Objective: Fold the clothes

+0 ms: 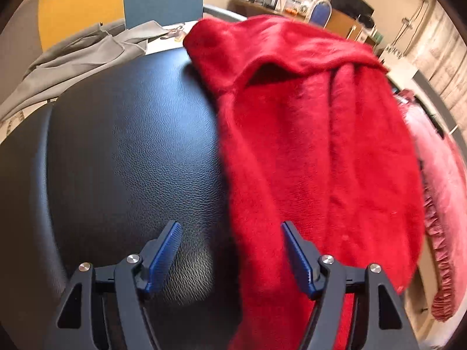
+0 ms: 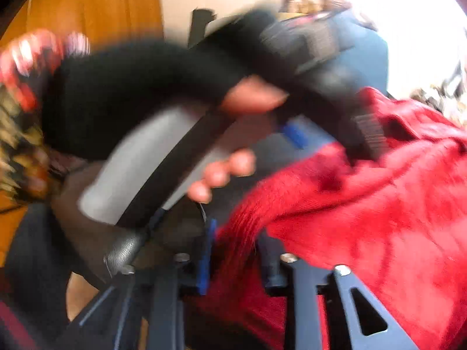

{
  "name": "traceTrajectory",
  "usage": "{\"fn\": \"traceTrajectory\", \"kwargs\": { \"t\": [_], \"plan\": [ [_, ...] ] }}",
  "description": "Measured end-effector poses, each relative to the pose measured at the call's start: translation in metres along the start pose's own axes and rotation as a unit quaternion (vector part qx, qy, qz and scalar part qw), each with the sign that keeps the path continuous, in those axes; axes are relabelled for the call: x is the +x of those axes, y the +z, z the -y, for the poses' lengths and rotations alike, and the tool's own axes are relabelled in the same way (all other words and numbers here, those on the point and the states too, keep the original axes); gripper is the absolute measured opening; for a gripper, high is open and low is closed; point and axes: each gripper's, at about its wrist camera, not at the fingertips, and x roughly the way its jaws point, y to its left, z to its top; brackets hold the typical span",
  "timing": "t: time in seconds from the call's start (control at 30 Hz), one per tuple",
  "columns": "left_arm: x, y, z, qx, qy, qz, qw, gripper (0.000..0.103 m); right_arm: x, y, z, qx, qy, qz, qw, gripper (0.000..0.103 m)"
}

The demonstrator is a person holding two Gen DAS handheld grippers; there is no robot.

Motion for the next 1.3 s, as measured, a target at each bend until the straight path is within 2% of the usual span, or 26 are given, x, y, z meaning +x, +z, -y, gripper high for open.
{"fn": "traceTrajectory", "kwargs": {
  "t": [0.13, 0.2, 0.23, 0.3, 0.33, 0.37, 0.43, 0.5, 0.53, 0.57, 0.73, 0.87, 0.93, 1.07, 1.2, 1.3],
  "plan": [
    [0.013, 0.008, 0.007, 0.013, 0.023, 0.010, 0.9996, 0.072, -0.045, -0.001, 0.077, 0.088, -0.023, 0.041, 0.995, 0.040],
    [0.019, 0.016, 0.015, 0.028, 0.035, 0.012, 0.9989, 0.072, -0.056, -0.002, 0.120, 0.134, -0.095, 0.055, 0.985, 0.052],
    [0.023, 0.020, 0.020, 0.040, 0.039, 0.013, 0.9984, 0.071, -0.061, -0.002, 0.141, 0.156, -0.131, 0.062, 0.977, 0.061],
    [0.028, 0.027, 0.028, 0.059, 0.035, 0.016, 0.9975, 0.053, -0.054, -0.003, 0.166, 0.188, -0.179, 0.048, 0.964, 0.062],
    [0.029, 0.031, 0.030, 0.063, 0.028, 0.018, 0.9974, 0.025, -0.046, -0.004, 0.173, 0.201, -0.197, 0.033, 0.959, 0.062],
    [0.030, 0.035, 0.031, 0.065, 0.025, 0.017, 0.9974, 0.008, -0.037, -0.005, 0.179, 0.204, -0.214, 0.018, 0.955, 0.059],
    [0.024, 0.038, 0.030, 0.074, 0.029, 0.025, 0.9965, 0.007, -0.015, -0.006, 0.184, 0.168, -0.240, -0.013, 0.956, 0.049],
    [0.010, 0.037, 0.029, 0.091, 0.041, 0.054, 0.9935, 0.007, 0.004, -0.005, 0.187, 0.134, -0.261, -0.041, 0.955, 0.039],
    [0.000, 0.037, 0.026, 0.095, 0.050, 0.074, 0.9915, 0.007, 0.006, -0.001, 0.187, 0.128, -0.260, -0.044, 0.956, 0.020],
    [-0.013, 0.038, 0.019, 0.089, 0.055, 0.092, 0.9903, 0.007, 0.006, 0.004, 0.186, 0.124, -0.257, -0.046, 0.957, 0.008],
    [-0.070, 0.027, -0.029, 0.048, 0.058, 0.145, 0.9865, 0.007, -0.005, 0.022, 0.168, 0.135, -0.226, -0.021, 0.965, 0.008],
    [-0.102, 0.003, -0.061, 0.025, 0.067, 0.154, 0.9855, 0.007, -0.011, 0.032, 0.145, 0.127, -0.179, -0.009, 0.976, 0.008],
    [-0.118, -0.026, -0.086, 0.012, 0.077, 0.152, 0.9853, 0.007, -0.013, 0.036, 0.134, 0.123, -0.152, -0.004, 0.981, 0.008],
    [-0.126, -0.078, -0.139, -0.040, 0.103, 0.136, 0.9845, 0.007, -0.012, 0.041, 0.105, 0.107, -0.100, -0.006, 0.989, 0.008],
    [-0.134, -0.142, -0.178, -0.088, 0.121, 0.119, 0.9816, 0.007, 0.011, 0.041, 0.075, 0.073, -0.051, -0.036, 0.995, 0.008],
    [-0.143, -0.185, -0.193, -0.119, 0.136, 0.118, 0.9764, 0.007, 0.023, 0.031, 0.042, 0.055, -0.017, -0.060, 0.997, 0.008]
  ]
}}
